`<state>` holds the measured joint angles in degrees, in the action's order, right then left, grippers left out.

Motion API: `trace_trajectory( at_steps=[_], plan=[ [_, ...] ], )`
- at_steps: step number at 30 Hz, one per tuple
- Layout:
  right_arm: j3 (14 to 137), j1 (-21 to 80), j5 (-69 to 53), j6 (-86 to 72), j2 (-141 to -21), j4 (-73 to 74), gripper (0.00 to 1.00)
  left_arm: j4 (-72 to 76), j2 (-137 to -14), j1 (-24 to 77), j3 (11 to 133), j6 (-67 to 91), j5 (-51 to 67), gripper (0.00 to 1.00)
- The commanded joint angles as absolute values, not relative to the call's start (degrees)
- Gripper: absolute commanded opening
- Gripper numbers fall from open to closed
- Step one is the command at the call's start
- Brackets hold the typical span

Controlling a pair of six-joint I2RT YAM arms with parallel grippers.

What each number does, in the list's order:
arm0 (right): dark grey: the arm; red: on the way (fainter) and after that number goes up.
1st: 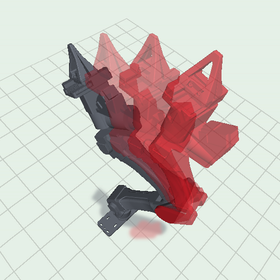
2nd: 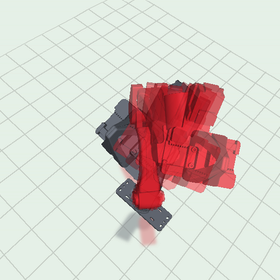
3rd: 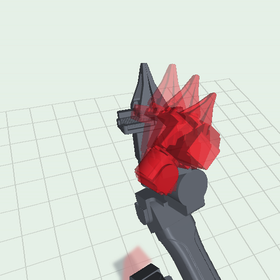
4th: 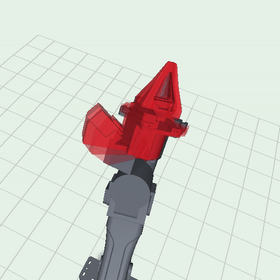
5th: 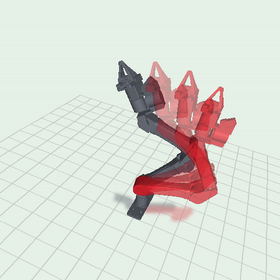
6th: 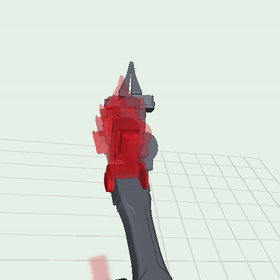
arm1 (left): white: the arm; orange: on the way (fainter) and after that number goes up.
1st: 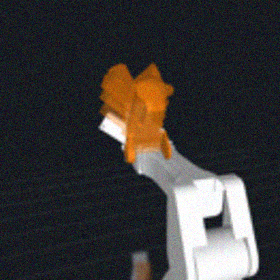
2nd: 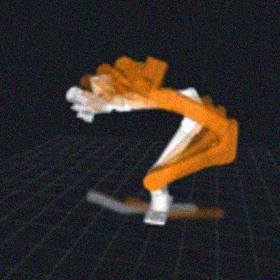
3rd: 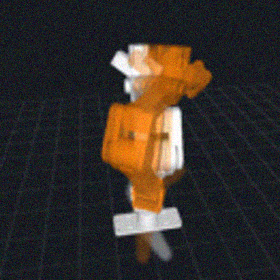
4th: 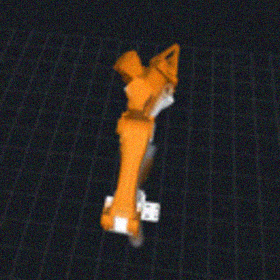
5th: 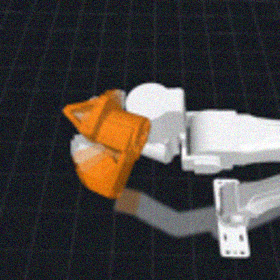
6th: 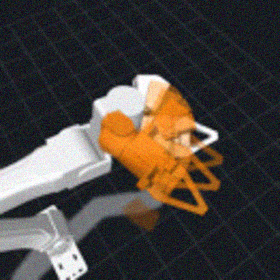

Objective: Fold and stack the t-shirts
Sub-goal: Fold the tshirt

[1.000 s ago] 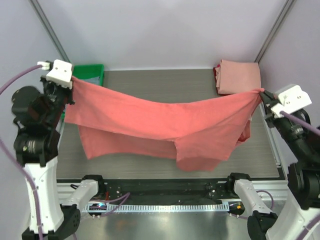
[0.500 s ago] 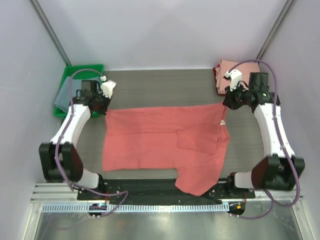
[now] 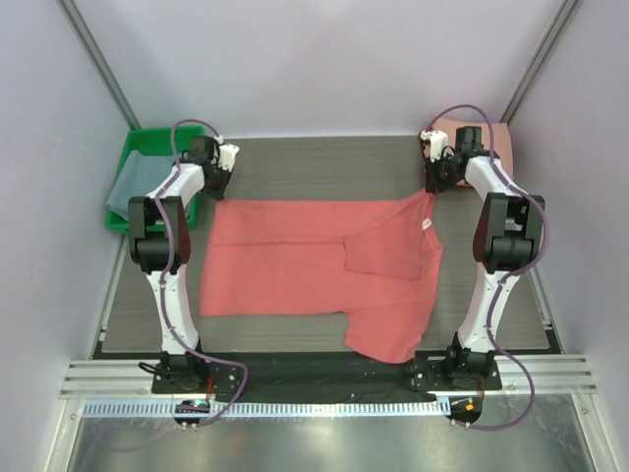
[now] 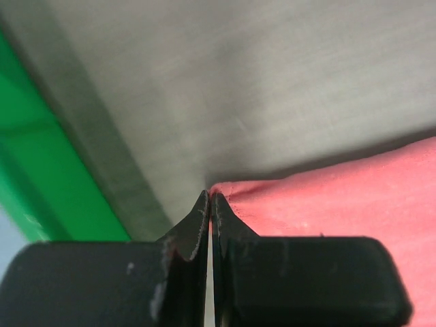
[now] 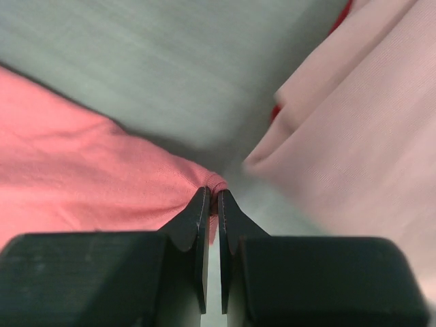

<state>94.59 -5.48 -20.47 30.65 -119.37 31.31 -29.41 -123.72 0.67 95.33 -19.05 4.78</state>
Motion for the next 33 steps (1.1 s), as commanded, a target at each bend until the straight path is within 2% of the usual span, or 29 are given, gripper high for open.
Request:
trace_trajectory(
  at_steps=[1,7,12,13,14,15,16,18,21,25,26,27,30,33],
  plan=[
    [103.42,-5.45,-17.93,30.41,-122.16,26.99,0.01,-28.73,-127.07,0.26,103.26,-17.93,2.29,0.0],
    [111.69,-4.66,-15.65,30.41,-131.12,24.62,0.01,-26.9,-131.74,0.26,108.54,-17.23,0.53,0.0],
    [116.09,-2.82,-12.31,30.67,-135.96,22.16,0.02,-25.05,-134.03,0.26,110.56,-15.21,-5.26,0.0],
    [116.36,-2.55,-11.61,30.67,-136.75,21.71,0.06,-24.35,-134.03,0.26,110.57,-15.03,-5.8,0.01],
    [116.63,-2.29,-9.86,30.5,-136.84,21.36,0.15,-24.0,-134.03,0.26,110.74,-14.51,-6.06,0.07],
    [116.89,-1.76,-8.97,29.8,-136.76,20.75,0.3,-23.99,-133.6,0.26,111.09,-13.54,-7.02,0.09],
    [117.33,-1.5,-8.09,29.27,-136.32,20.22,0.34,-23.82,-133.07,0.26,111.44,-12.58,-7.55,0.09],
    [117.51,-1.14,-7.3,27.52,-132.73,19.95,0.43,-23.56,-129.84,0.26,112.58,-8.73,-8.69,0.11],
    [114.97,-0.97,-8.87,25.85,-123.78,20.04,0.46,-23.47,-125.35,0.26,114.25,-5.9,-8.62,0.21],
    [103.67,-0.88,-11.24,26.45,-111.21,21.96,0.5,-25.39,-114.91,0.26,110.76,-7.98,-1.78,0.32],
    [101.36,-0.88,-11.77,27.06,-108.92,22.84,0.51,-25.92,-112.87,0.26,107.09,-8.17,-0.71,0.49],
    [99.08,-0.79,-12.73,28.03,-104.55,23.98,0.51,-26.88,-111.11,0.26,104.96,-8.96,-0.18,0.53],
    [88.8,-0.79,-17.3,32.51,-97.07,30.22,0.51,-33.12,-105.74,0.26,97.14,-13.44,5.71,0.52],
    [77.28,-0.79,-21.0,37.43,-92.39,36.02,0.5,-39.36,-100.74,0.26,88.7,-17.92,9.48,0.42]
  ],
)
